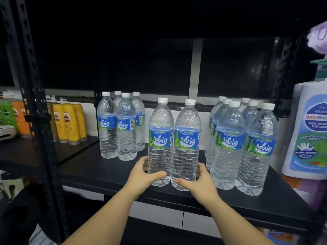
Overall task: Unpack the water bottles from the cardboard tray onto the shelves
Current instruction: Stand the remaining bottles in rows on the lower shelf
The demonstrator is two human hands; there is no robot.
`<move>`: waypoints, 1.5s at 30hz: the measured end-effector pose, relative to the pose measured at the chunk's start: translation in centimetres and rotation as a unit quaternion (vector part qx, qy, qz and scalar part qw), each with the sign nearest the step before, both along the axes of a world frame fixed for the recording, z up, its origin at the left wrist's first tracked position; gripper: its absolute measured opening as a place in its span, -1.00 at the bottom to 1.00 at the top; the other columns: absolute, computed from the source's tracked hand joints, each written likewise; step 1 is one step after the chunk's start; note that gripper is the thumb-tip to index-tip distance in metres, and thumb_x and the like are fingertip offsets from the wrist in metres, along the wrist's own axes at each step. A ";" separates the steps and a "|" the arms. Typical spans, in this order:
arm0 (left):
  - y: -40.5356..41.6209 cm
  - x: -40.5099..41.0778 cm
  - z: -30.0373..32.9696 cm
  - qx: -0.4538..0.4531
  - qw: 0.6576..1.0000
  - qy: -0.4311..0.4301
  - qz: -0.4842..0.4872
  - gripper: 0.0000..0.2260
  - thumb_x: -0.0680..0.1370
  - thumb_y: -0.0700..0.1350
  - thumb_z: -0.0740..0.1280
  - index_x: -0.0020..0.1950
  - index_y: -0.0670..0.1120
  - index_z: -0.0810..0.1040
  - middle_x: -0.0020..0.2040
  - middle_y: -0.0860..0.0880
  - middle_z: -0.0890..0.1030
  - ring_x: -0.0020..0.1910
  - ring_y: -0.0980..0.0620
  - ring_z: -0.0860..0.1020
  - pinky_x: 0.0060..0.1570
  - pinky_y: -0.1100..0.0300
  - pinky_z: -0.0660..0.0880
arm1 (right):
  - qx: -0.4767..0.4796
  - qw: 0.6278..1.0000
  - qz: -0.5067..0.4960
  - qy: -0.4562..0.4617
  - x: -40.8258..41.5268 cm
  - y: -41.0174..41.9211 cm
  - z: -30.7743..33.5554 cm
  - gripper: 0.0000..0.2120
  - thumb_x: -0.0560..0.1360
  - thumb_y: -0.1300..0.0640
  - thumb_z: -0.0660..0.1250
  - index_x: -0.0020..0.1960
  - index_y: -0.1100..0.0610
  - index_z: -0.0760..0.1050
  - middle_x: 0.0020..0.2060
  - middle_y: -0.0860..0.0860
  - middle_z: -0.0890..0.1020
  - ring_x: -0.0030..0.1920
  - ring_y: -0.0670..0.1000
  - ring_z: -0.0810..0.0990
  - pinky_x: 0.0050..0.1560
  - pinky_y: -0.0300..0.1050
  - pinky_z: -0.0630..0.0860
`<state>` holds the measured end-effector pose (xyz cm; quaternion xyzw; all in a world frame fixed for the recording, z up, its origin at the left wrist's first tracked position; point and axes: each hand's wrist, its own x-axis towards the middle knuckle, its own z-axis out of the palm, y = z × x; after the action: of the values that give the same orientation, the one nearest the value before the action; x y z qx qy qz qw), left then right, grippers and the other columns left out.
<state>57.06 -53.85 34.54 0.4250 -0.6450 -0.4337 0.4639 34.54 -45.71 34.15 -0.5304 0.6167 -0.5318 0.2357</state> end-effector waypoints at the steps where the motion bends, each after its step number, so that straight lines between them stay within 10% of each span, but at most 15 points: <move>1: 0.0 0.0 0.0 -0.003 1.000 -0.004 0.002 -0.26 0.21 0.10 0.70 0.34 0.11 0.51 0.15 0.10 0.71 0.16 0.18 0.65 0.16 0.17 0.59 | -0.001 1.000 0.001 0.001 -0.1 -0.1 0.0 -0.18 0.14 -0.10 0.73 0.31 -0.16 0.43 0.03 -0.25 0.72 0.03 -0.27 0.68 0.16 -0.09 0.61; 13: 0.2 1.1 0.0 -0.048 0.997 -0.053 0.032 -0.39 0.41 0.06 0.62 0.40 0.08 0.48 0.21 0.17 0.65 0.15 0.31 0.59 0.04 0.40 0.46 | 0.007 0.999 -0.004 0.052 1.6 -1.1 0.7 -0.28 0.22 -0.04 0.73 0.27 -0.14 0.44 -0.01 -0.26 0.69 -0.02 -0.32 0.63 -0.07 -0.34 0.50; 23: -2.0 9.3 -0.2 -0.022 0.993 -0.088 0.072 -0.02 0.26 0.40 0.57 0.56 0.03 0.35 0.44 0.05 0.54 0.41 0.01 0.53 0.42 -0.07 0.48 | 0.036 0.996 0.054 0.068 8.1 -4.5 1.6 -0.31 0.22 -0.07 0.72 0.26 -0.10 0.50 0.02 -0.23 0.69 0.00 -0.26 0.64 -0.10 -0.35 0.48; 35: -5.0 18.8 0.7 -0.002 0.978 -0.154 0.140 -0.38 0.51 0.25 0.48 0.47 0.08 0.35 0.22 0.17 0.58 0.25 0.06 0.58 0.32 -0.01 0.52 | 0.045 0.992 0.092 0.070 18.2 -10.5 1.8 -0.37 0.24 -0.02 0.72 0.19 -0.11 0.46 0.03 -0.18 0.66 -0.05 -0.17 0.61 -0.18 -0.42 0.41; 45: -7.2 20.6 0.8 0.015 0.969 -0.134 0.207 -0.31 0.57 0.22 0.37 0.59 -0.02 0.23 0.37 -0.03 0.60 0.36 -0.13 0.55 0.35 -0.12 0.47 | 0.041 0.992 0.053 0.105 23.0 -13.2 1.5 -0.16 0.17 -0.23 0.68 0.36 -0.01 0.48 0.23 -0.02 0.57 0.24 0.08 0.59 0.23 0.06 0.56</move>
<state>77.64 -61.09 35.32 0.6104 -0.5925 -0.2772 0.4467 57.49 -58.92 35.68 -0.6053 0.6304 -0.4338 0.2191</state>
